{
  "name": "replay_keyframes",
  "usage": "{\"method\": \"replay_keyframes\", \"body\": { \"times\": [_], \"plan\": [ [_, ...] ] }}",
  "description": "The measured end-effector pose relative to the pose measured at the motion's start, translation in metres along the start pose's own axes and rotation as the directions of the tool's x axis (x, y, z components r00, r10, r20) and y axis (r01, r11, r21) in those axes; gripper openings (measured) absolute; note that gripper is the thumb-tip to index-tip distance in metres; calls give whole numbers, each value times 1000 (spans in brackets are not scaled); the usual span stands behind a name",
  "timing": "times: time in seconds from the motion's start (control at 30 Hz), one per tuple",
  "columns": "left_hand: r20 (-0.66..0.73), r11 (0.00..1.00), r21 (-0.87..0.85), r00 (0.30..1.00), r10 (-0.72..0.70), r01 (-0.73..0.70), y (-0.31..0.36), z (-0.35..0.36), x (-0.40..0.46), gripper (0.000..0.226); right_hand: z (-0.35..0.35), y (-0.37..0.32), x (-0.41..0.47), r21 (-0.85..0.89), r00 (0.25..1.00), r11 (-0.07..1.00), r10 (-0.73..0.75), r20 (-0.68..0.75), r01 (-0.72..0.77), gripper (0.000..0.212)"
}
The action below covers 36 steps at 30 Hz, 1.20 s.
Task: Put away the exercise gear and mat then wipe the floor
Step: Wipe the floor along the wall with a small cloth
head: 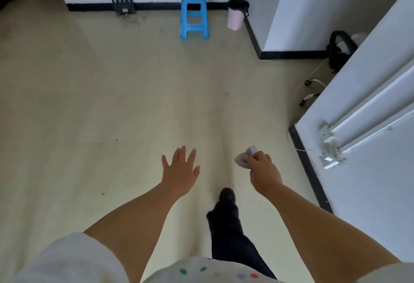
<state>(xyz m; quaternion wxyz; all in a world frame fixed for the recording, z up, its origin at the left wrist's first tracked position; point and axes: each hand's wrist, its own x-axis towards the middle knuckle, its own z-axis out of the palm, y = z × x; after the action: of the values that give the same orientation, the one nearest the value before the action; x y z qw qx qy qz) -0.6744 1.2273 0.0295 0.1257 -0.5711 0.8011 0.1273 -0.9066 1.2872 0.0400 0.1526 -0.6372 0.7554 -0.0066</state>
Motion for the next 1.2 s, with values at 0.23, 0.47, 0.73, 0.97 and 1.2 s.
{"method": "replay_keyframes", "body": {
  "times": [0.23, 0.47, 0.73, 0.97, 1.2],
  "plan": [
    [1, 996, 15, 997, -83, 83, 16, -63, 186, 58, -53, 45, 196, 2, 996, 998, -61, 60, 61, 47],
    [9, 984, -87, 988, -157, 157, 1, -129, 351, 57, -99, 42, 399, -37, 979, 983, -176, 107, 181, 50],
    [-3, 982, -4, 982, -190, 190, -80, -203, 562, 58, -140, -3, 653, 19, 974, 974, -224, 43, 224, 51],
    [-26, 996, -35, 996, -83, 82, -100, -316, 759, 58, -200, 0, 829, 56, 987, 986, -158, -18, 159, 51],
    [-19, 997, -49, 998, -62, 61, -104, -372, 966, 57, -245, 18, 1031, 29, 985, 984, -173, -8, 173, 52]
  ]
}}
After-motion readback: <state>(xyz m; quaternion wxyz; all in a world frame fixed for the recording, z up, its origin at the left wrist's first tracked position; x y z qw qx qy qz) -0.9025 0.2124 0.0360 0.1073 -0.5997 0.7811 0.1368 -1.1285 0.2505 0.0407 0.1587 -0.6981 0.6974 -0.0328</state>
